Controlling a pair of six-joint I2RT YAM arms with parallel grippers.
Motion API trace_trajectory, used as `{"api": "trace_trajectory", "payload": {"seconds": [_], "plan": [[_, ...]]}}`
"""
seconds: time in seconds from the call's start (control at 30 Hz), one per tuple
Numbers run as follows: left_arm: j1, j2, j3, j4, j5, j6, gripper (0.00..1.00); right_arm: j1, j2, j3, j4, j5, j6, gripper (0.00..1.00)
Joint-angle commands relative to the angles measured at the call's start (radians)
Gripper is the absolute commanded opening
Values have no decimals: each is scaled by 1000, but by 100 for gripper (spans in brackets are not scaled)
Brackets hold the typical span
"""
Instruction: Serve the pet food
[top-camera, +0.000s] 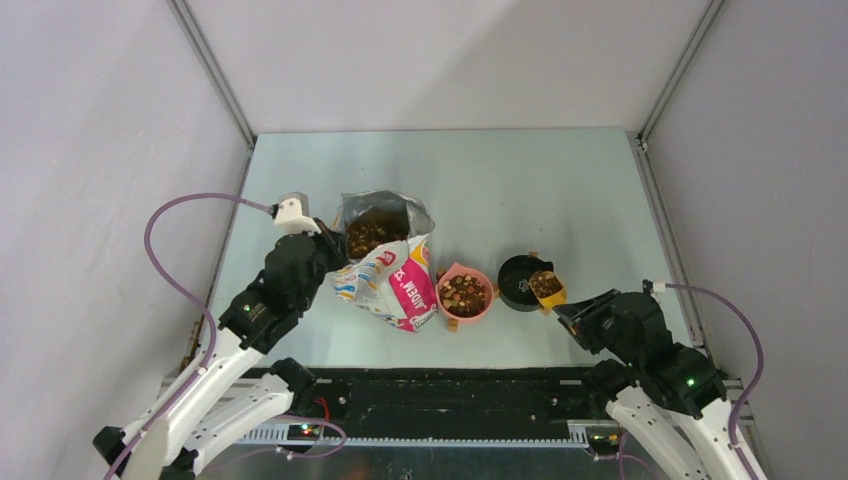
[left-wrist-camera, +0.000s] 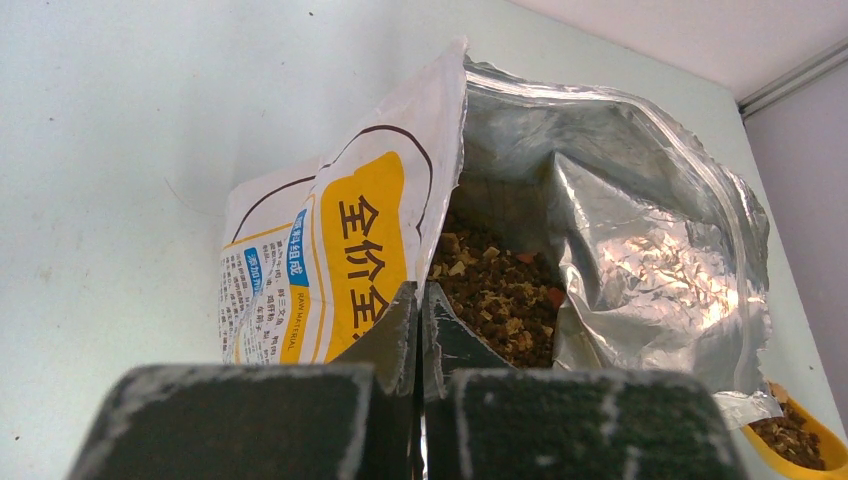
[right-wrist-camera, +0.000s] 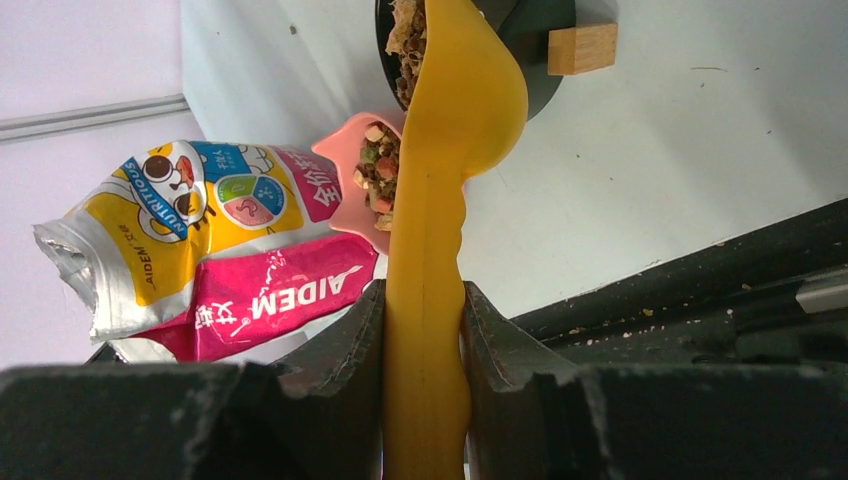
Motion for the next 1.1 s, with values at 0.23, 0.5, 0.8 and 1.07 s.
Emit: {"api": "trace_trajectory", "payload": {"seconds": [0.23, 0.5, 0.8, 1.07], "plan": [[-1, 0, -11, -10, -30, 18, 0, -18, 39, 62, -14, -12, 43, 0], [0, -11, -12, -16, -35, 17, 0, -41, 64, 70, -33, -53, 74, 0], [-2, -16, -10, -29, -60, 17, 0, -97, 76, 77, -47, -81, 149, 0], [-1, -19, -10, -32, -58, 18, 0, -149, 136, 117, -48, -116, 109, 0]]}}
